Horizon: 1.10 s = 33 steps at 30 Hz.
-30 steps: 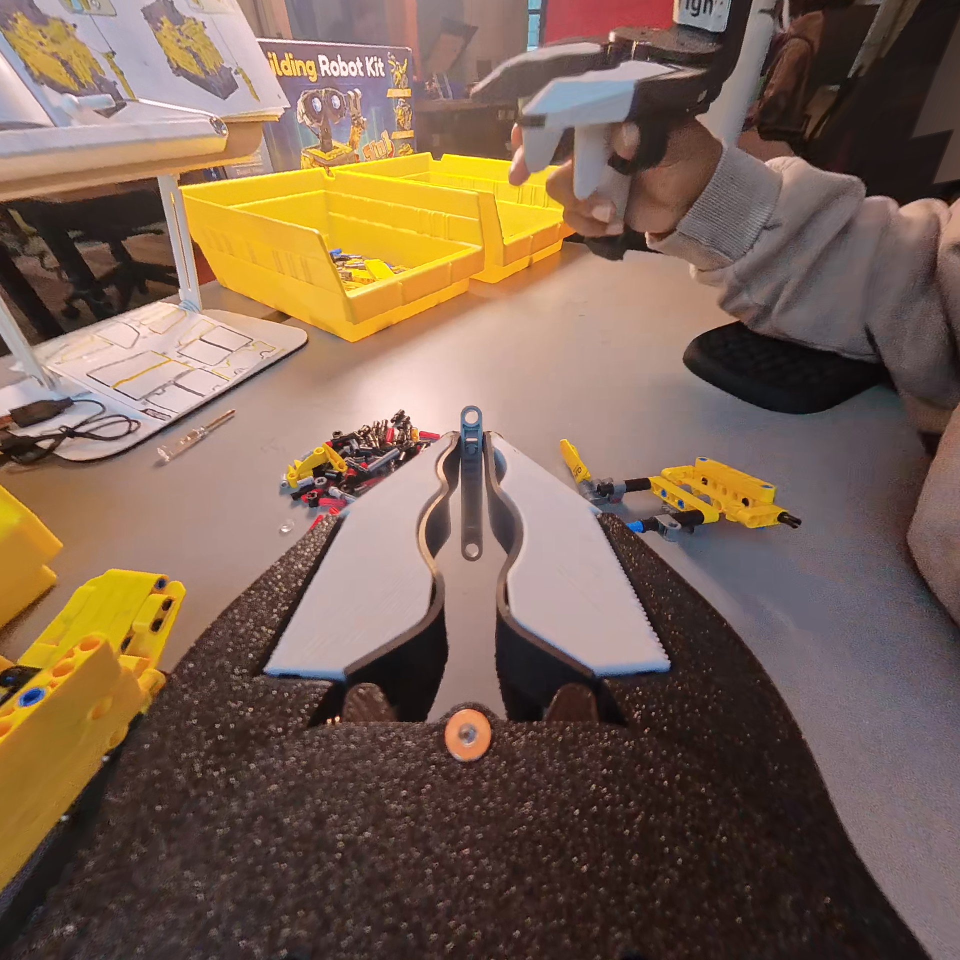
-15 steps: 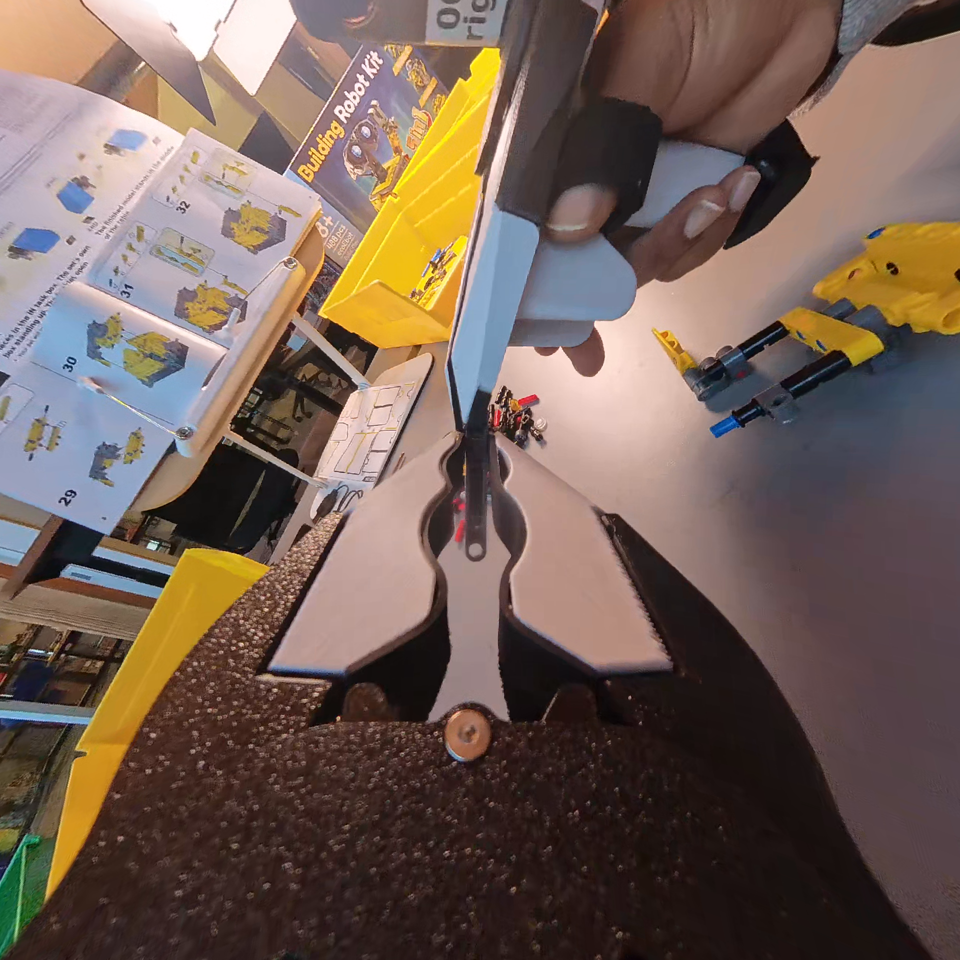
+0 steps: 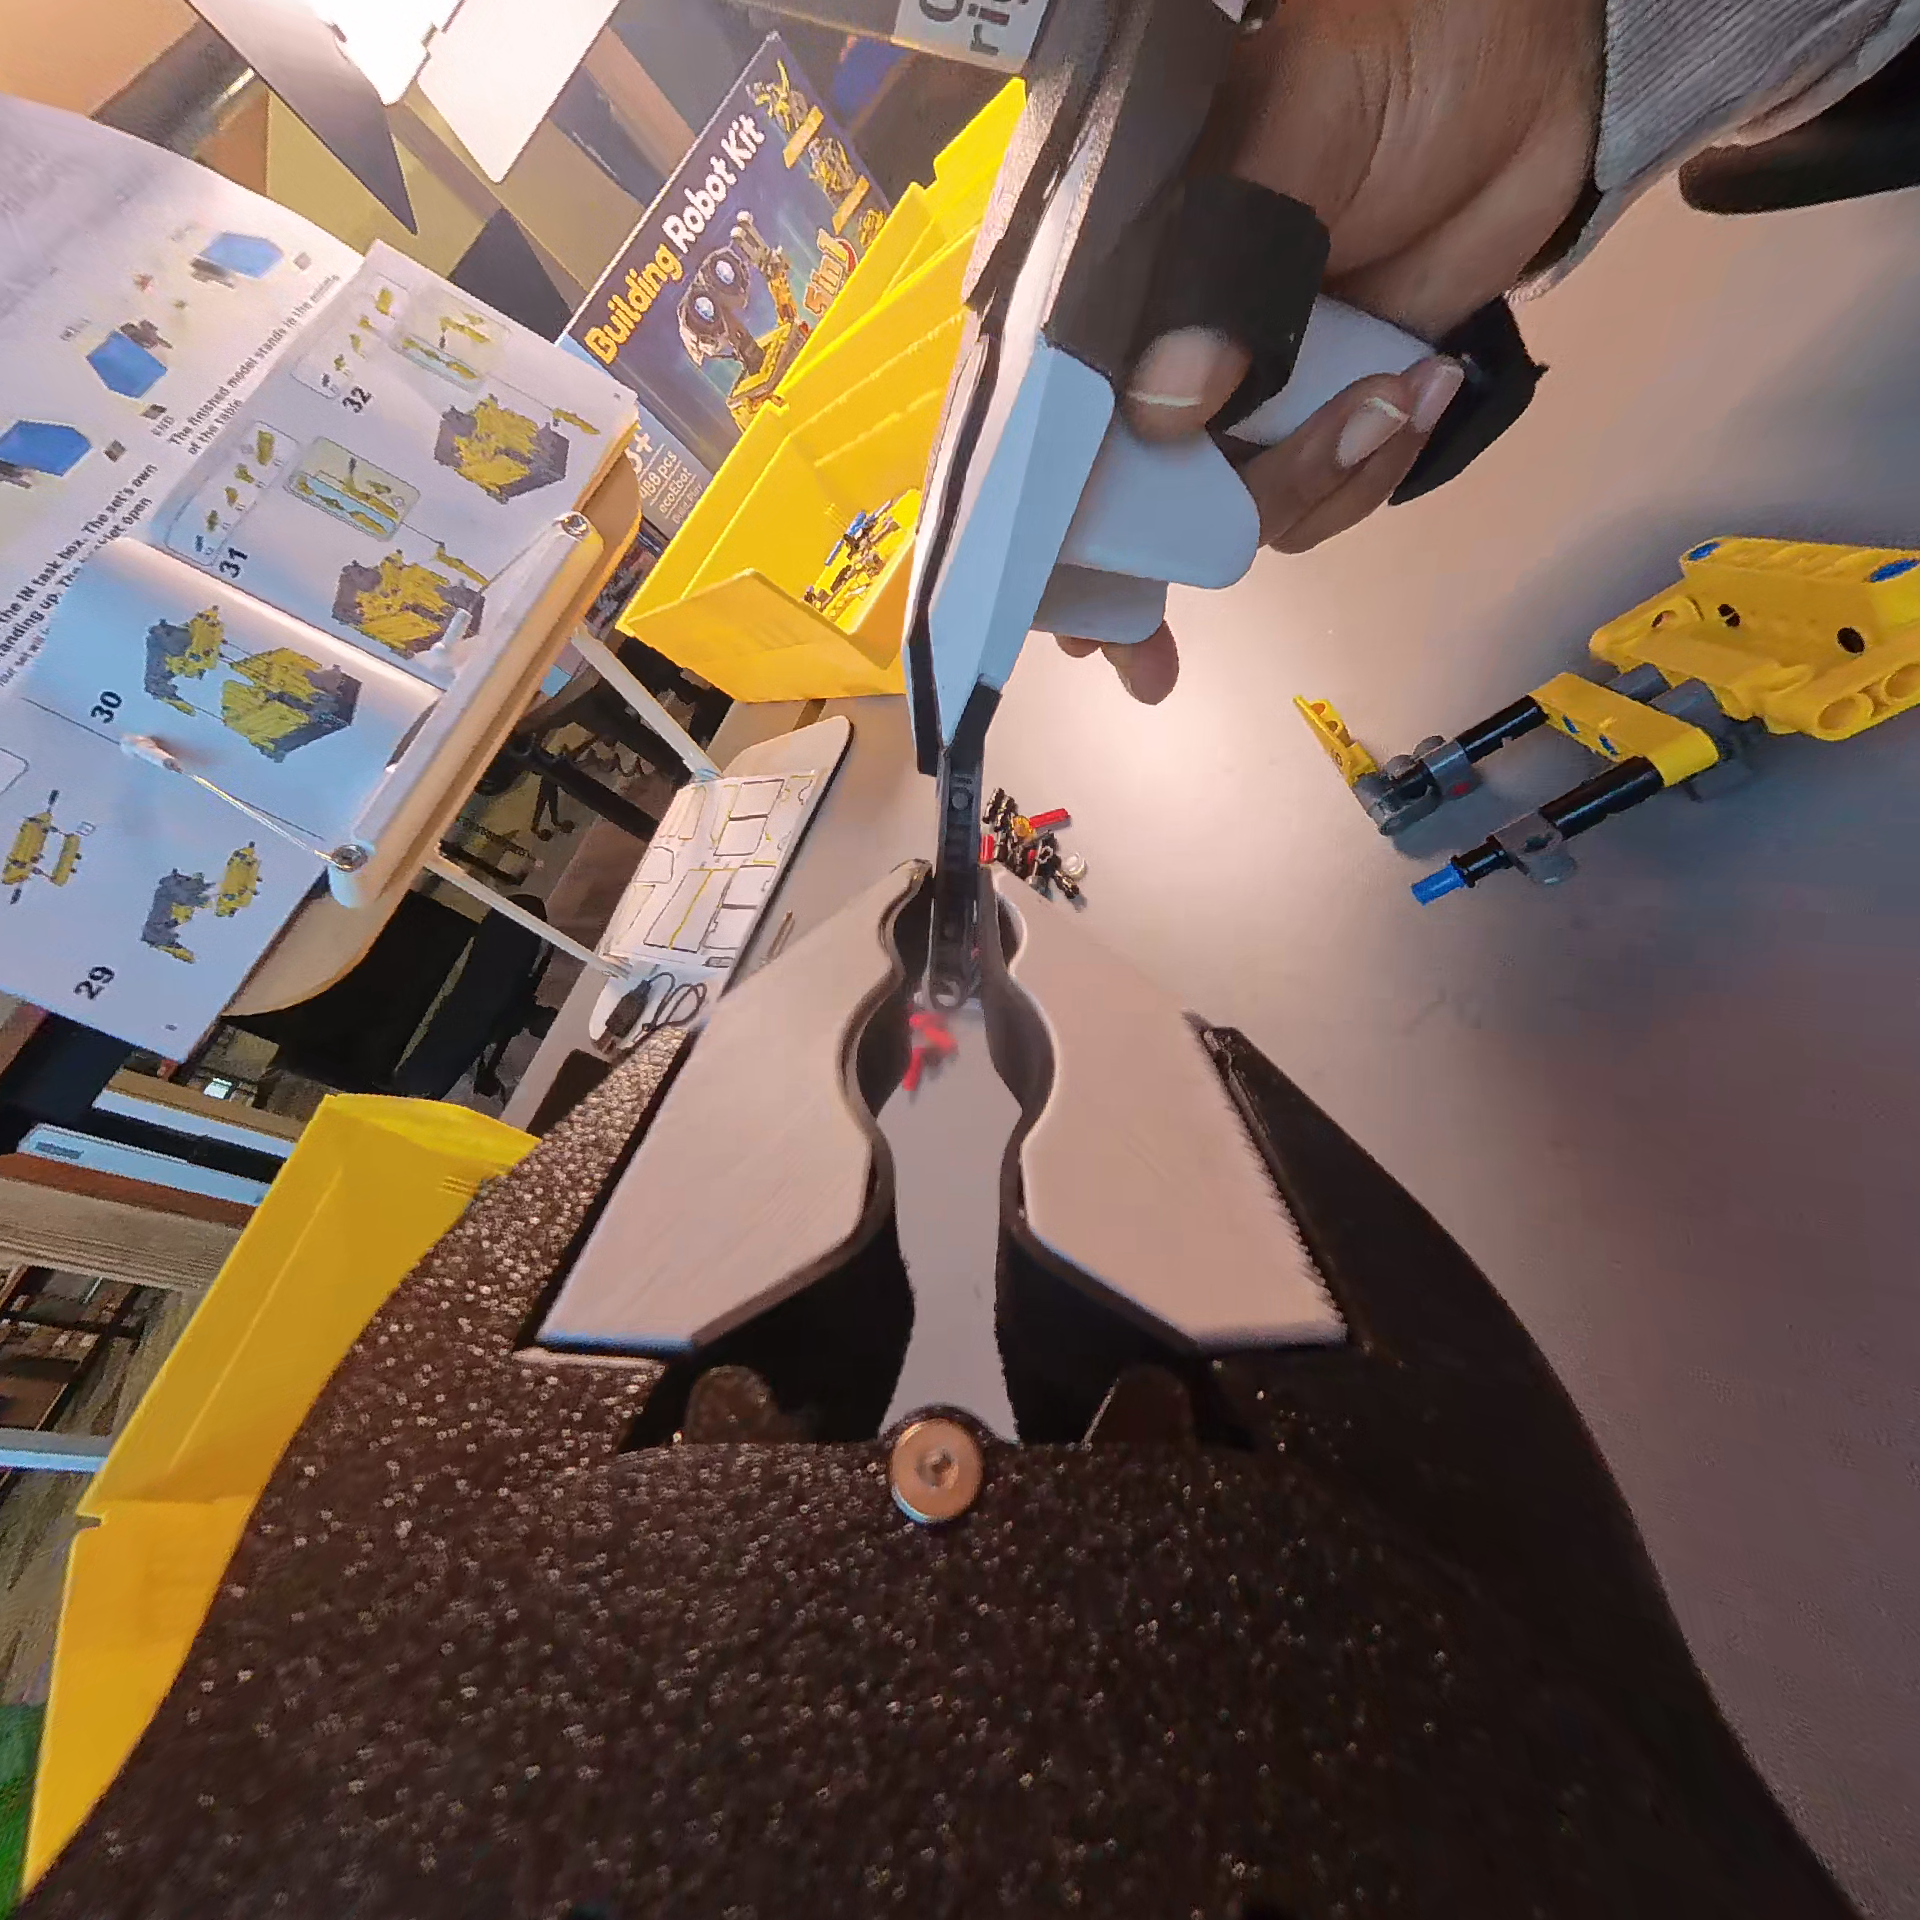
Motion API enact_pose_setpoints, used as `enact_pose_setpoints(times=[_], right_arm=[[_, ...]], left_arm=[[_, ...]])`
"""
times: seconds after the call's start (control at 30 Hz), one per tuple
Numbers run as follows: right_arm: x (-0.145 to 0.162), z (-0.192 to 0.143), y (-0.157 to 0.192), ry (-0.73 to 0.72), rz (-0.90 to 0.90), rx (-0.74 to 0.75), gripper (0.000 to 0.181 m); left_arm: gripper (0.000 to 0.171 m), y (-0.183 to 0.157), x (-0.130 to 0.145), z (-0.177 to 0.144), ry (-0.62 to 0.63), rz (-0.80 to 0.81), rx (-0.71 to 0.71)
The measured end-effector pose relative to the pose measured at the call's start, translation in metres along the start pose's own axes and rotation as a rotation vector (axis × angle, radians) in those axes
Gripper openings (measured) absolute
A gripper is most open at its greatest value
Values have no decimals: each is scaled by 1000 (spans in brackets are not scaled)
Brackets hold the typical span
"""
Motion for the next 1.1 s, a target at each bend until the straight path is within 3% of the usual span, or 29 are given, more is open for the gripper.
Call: enact_pose_setpoints(times=[0.07,0.17,0.33,0.4,0.47,0.53,0.67,0.73,0.8,0.9,0.97,1.03,1.1], right_arm=[[-7,-5,4,-31,-84,21,20],[-17,-22,6,-12,-198,45,49],[-4,-57,4,192,-366,53,48],[6,-61,4,259,-383,26,39],[14,-54,8,315,-331,-27,37],[22,-41,14,359,-263,-92,36],[40,-16,29,452,-171,-200,39],[49,-8,30,491,-140,-189,43],[55,-2,28,515,-84,-161,46],[60,4,27,544,-19,-155,39],[62,6,28,562,-27,-155,17],[55,6,27,521,-42,-140,14],[42,0,24,408,-51,-123,13]], left_arm=[[6,13,-1,-8,6,-33,-41],[7,64,4,-51,33,-157,-257],[6,138,57,-170,465,-423,-620],[6,140,91,-209,752,-559,-637],[6,131,117,-233,941,-629,-636],[6,120,132,-241,1060,-651,-614],[12,108,146,-240,1155,-656,-596],[19,110,145,-237,1127,-652,-626],[24,115,132,-227,1010,-629,-646],[25,119,90,-194,657,-599,-568],[25,110,58,-160,381,-659,-367],[28,94,32,-122,152,-768,-92],[32,74,16,-83,12,-861,159]])
Point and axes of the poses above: each gripper's, where its closed fingertips meet, z out along the fingers, x out of its underside, y = z × x across the jaws, the point moved 9 cm from there along -z, back along the fingers, and after that the axes turned 3 degrees about z, right-handed, at the moved point
